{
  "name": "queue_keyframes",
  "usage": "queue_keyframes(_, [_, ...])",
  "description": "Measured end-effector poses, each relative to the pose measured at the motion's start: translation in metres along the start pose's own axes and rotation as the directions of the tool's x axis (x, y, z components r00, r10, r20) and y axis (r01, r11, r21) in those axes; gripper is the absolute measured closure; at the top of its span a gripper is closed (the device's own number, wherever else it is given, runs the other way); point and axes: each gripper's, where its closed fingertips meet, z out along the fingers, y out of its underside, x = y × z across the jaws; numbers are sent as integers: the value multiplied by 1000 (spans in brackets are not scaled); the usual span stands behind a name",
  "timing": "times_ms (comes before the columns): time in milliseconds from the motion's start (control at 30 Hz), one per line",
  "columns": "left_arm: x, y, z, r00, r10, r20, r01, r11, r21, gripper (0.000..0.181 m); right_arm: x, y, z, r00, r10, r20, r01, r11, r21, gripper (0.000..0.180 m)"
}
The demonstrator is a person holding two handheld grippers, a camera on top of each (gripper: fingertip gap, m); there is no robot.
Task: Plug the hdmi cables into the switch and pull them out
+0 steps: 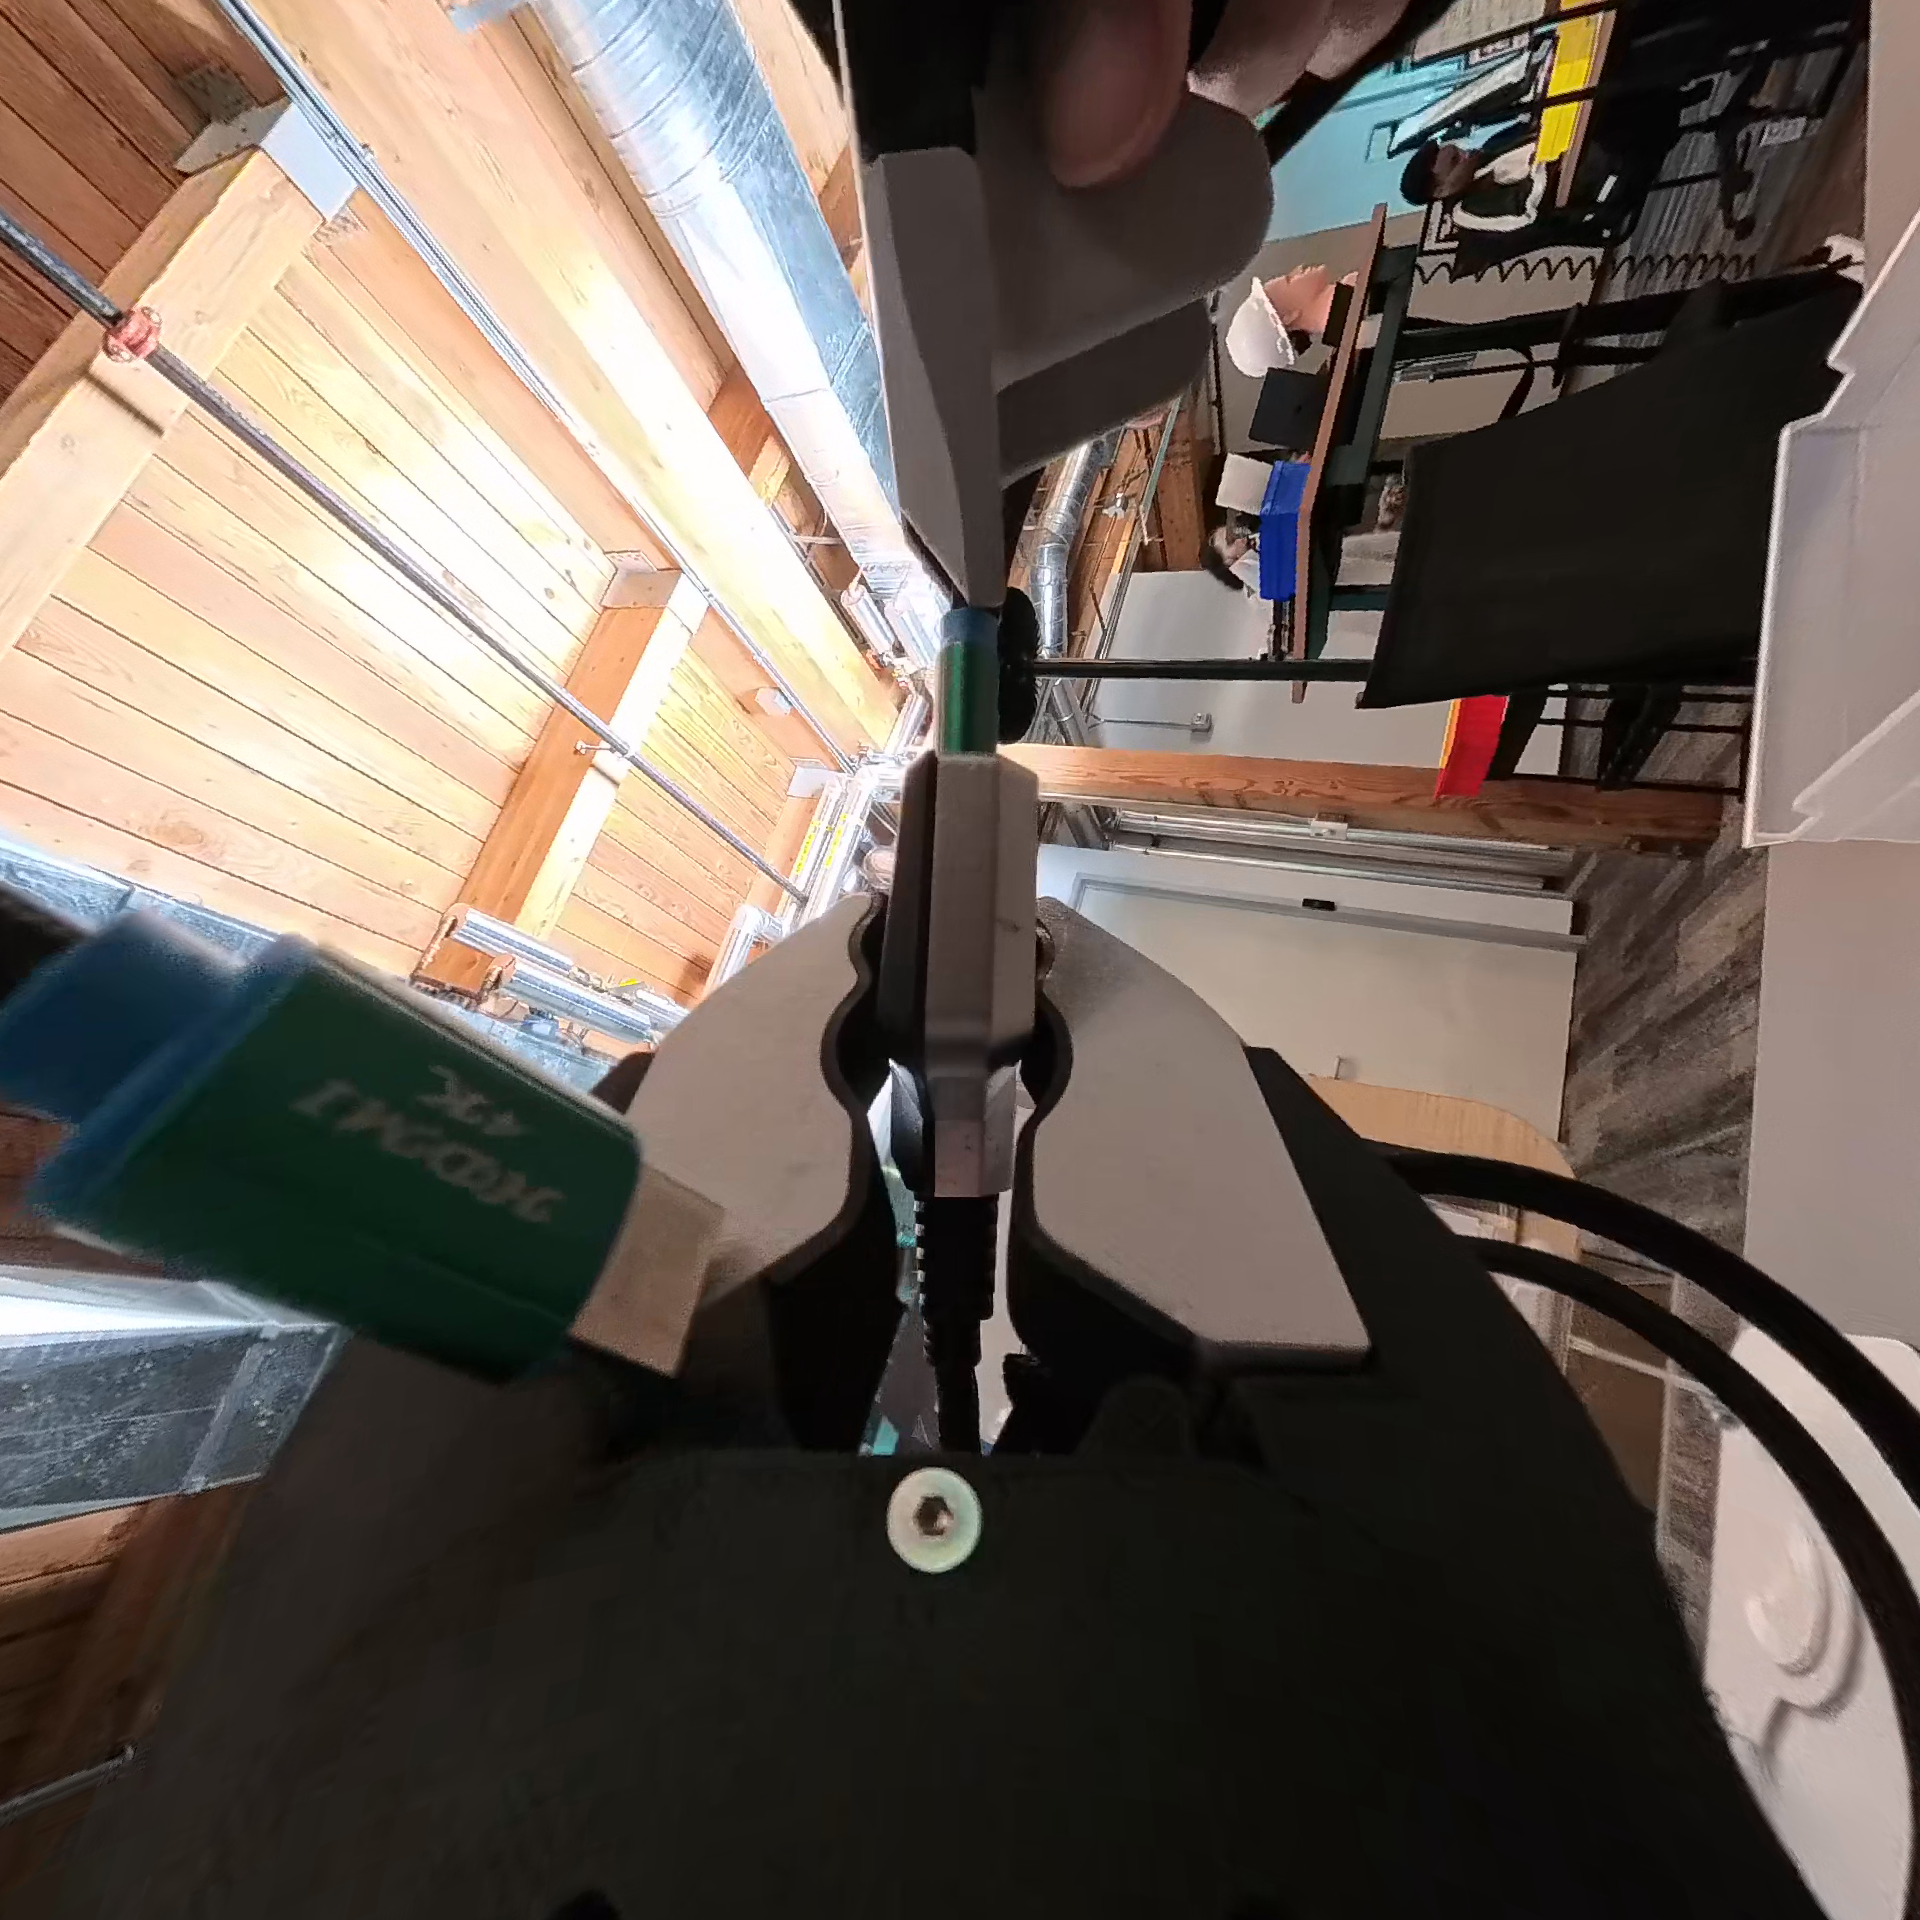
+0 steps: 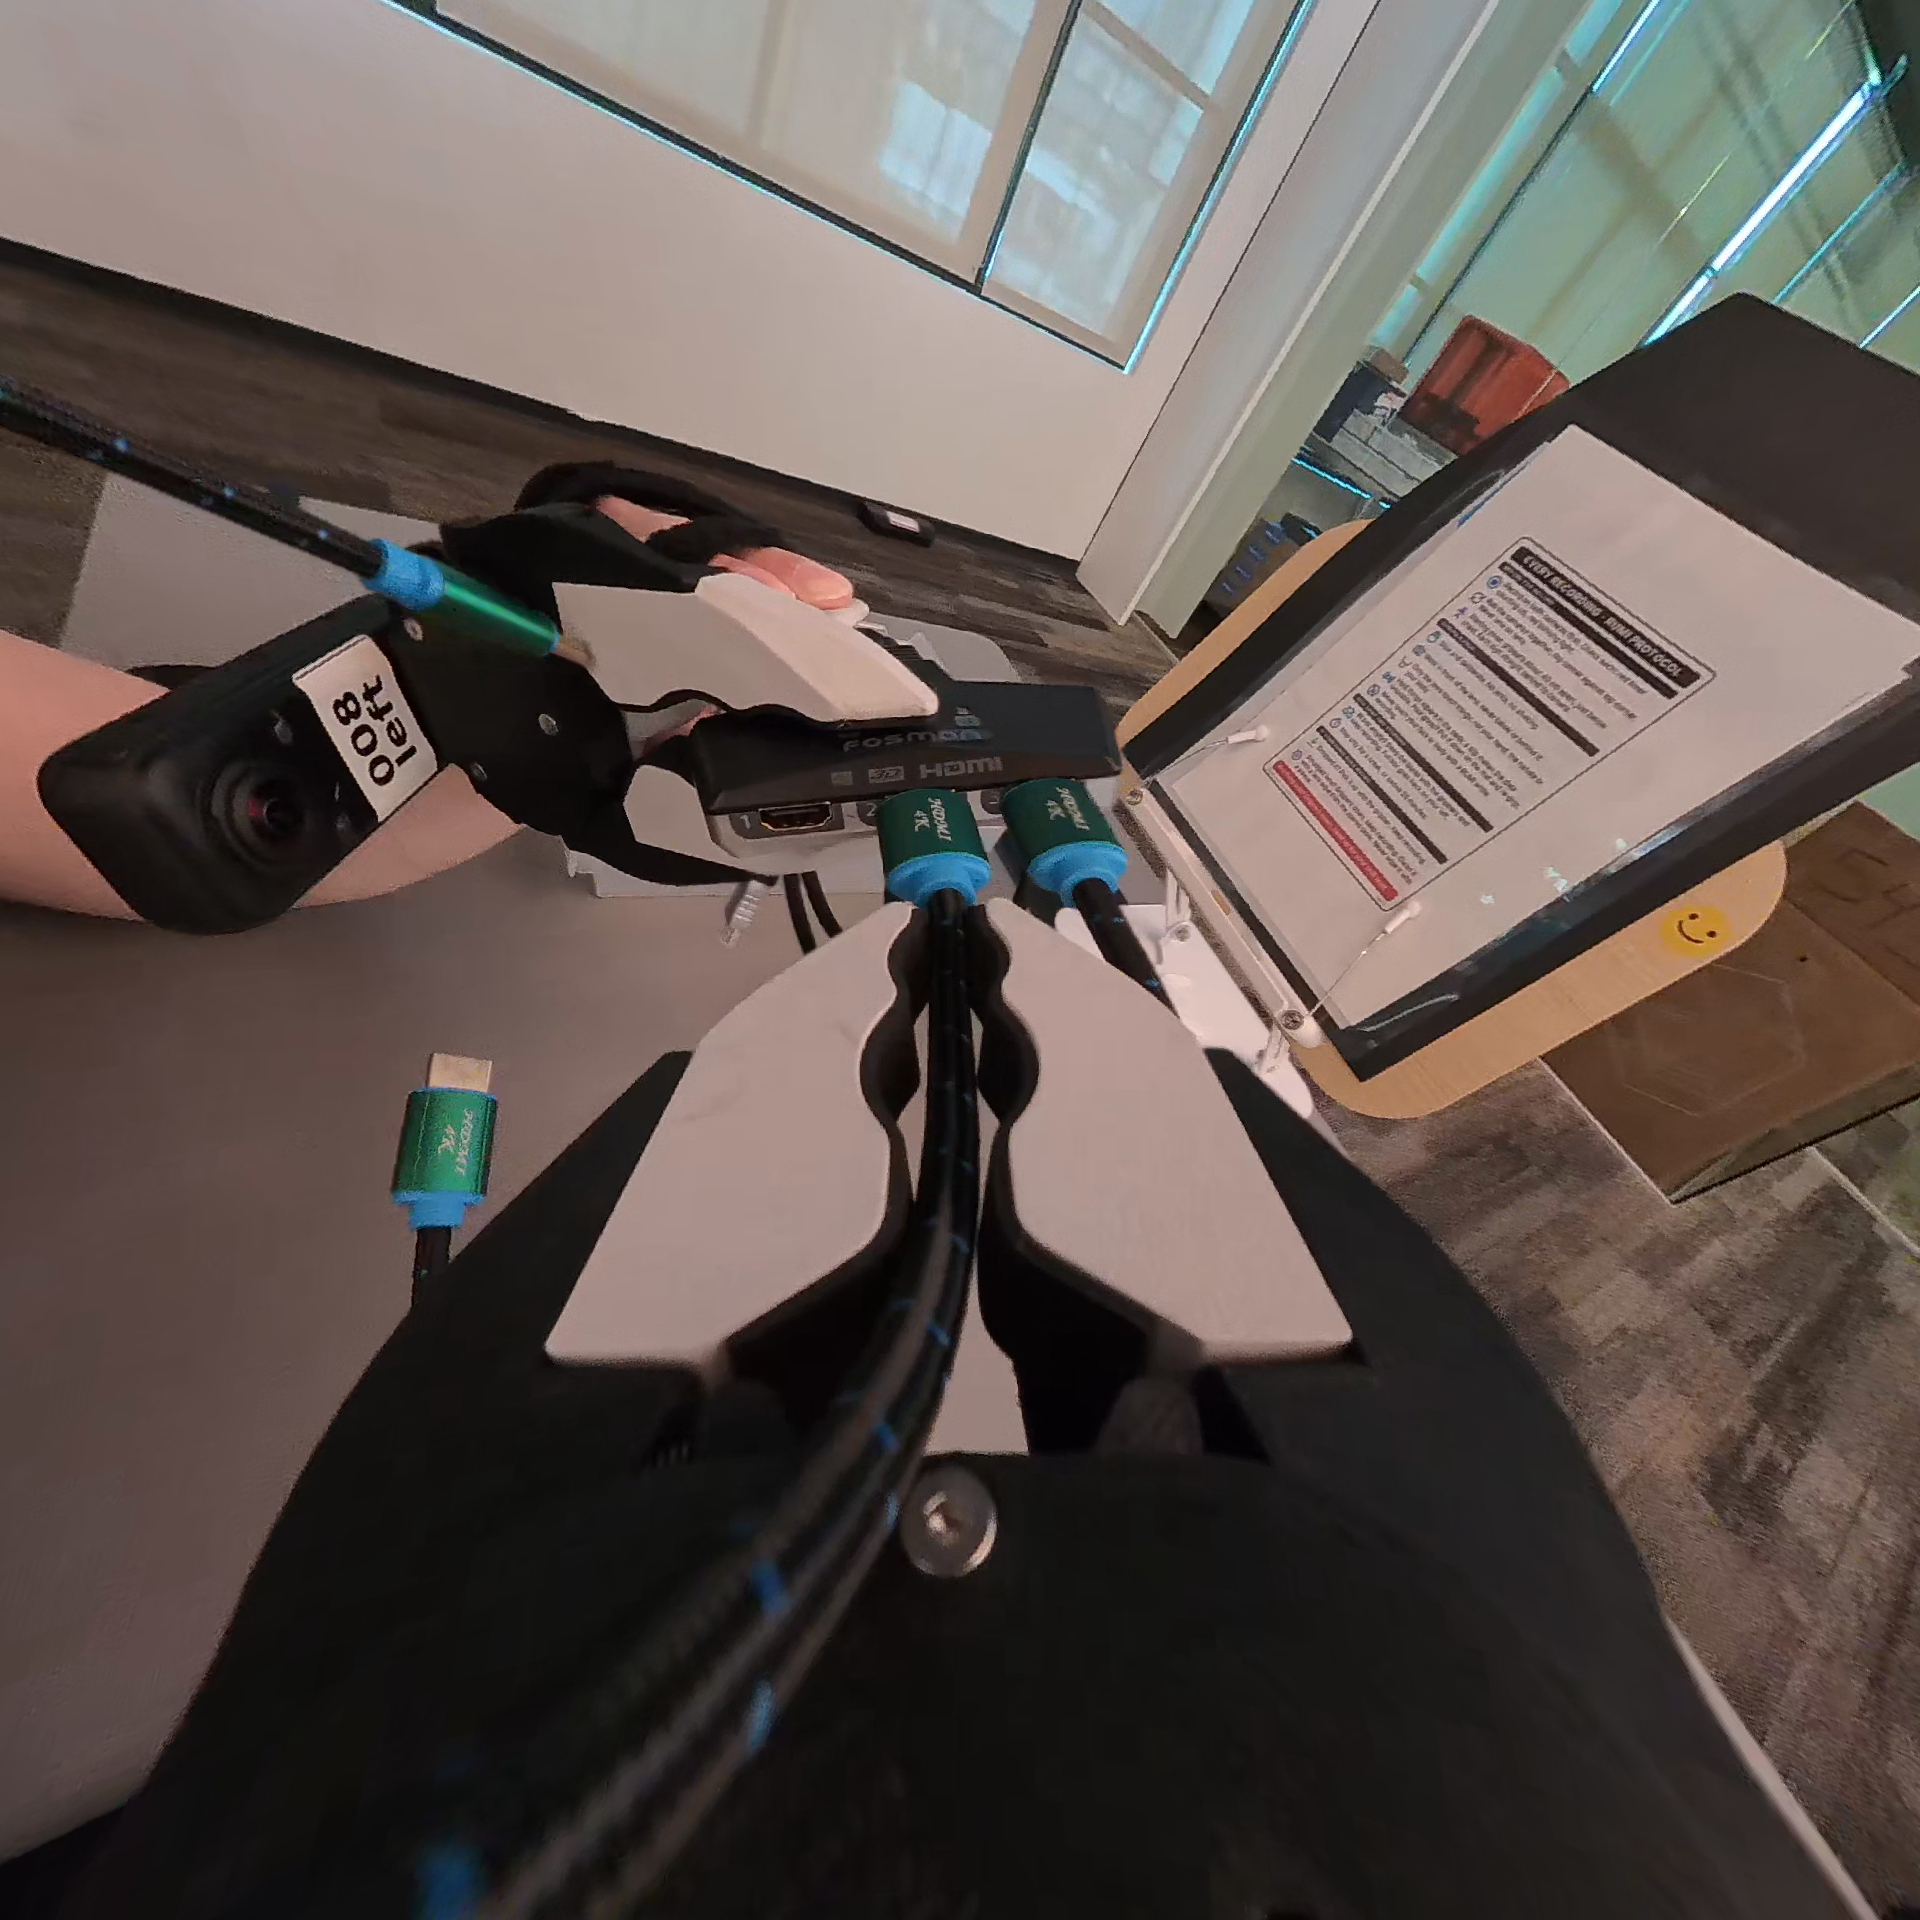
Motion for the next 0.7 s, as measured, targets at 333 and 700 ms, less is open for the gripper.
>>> queue_keyframes(333, [1, 28, -1, 989, -122, -79, 120, 992, -31, 158, 7, -6, -8, 998, 42, -50, -41, 999, 20, 162])
queue_keyframes(700, [-23, 25, -24, 630, -687, -361, 767, 624, 150, 161, 53, -22, -93, 992, 124, 21, -116, 833, 541, 156])
